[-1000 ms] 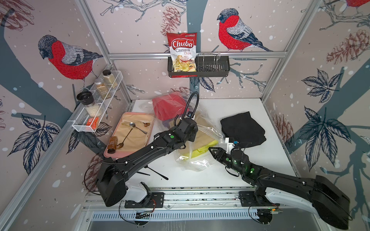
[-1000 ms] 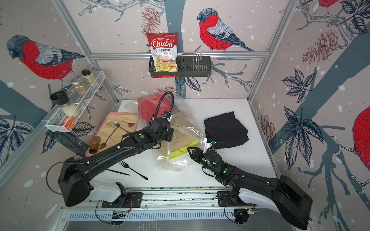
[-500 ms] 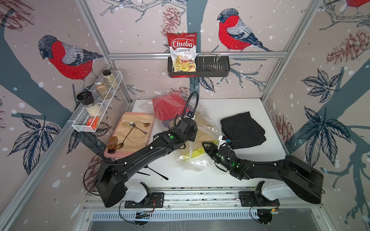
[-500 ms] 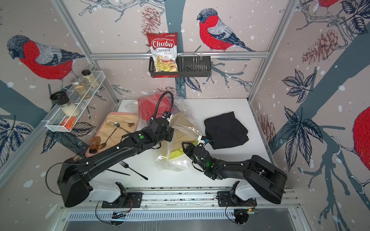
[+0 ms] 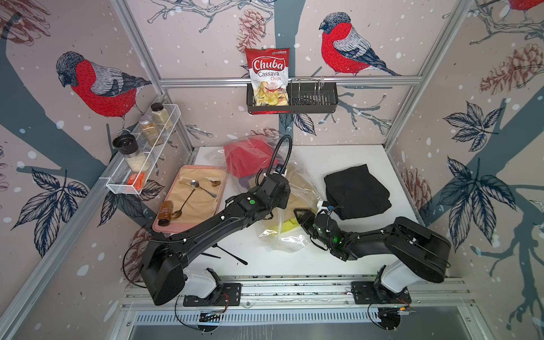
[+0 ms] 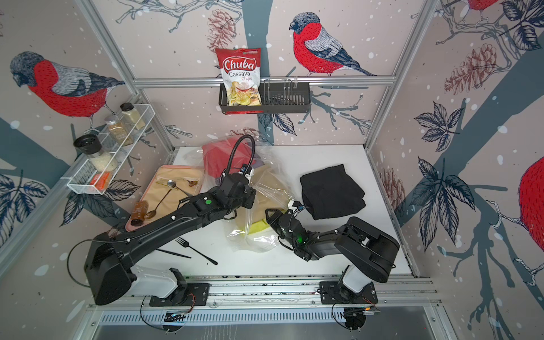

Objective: Take the trousers out of the vacuum bag
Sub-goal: Take out the trousers from the vacuum bag.

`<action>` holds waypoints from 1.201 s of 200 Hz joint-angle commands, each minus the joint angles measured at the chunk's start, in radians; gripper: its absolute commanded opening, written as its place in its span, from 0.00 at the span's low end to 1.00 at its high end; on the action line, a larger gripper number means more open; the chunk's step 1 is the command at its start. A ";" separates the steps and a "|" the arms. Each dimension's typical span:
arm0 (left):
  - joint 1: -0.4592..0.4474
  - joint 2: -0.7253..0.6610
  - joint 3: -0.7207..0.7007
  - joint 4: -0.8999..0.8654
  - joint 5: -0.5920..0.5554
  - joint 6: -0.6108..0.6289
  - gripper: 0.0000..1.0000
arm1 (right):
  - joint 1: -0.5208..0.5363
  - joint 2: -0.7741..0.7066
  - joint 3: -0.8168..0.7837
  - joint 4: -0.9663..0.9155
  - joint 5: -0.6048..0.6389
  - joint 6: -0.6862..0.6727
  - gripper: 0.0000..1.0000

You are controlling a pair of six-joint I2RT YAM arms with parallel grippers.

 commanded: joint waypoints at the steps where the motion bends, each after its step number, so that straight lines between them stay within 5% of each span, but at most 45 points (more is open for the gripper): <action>1: 0.003 -0.001 -0.004 0.031 -0.008 0.004 0.00 | -0.010 0.035 0.009 0.063 -0.025 0.022 0.52; 67: 0.002 0.002 -0.008 0.032 -0.007 0.006 0.00 | -0.047 0.108 0.038 0.107 -0.050 -0.013 0.57; 115: 0.002 0.008 -0.005 0.027 -0.010 0.007 0.00 | -0.062 0.082 0.054 0.111 -0.052 -0.073 0.45; 192: 0.002 0.024 0.008 0.018 -0.012 0.011 0.00 | -0.101 0.185 0.075 0.182 -0.116 -0.036 0.47; 240: 0.003 0.028 0.013 0.021 -0.011 0.011 0.00 | -0.103 0.121 0.053 0.156 -0.118 -0.066 0.18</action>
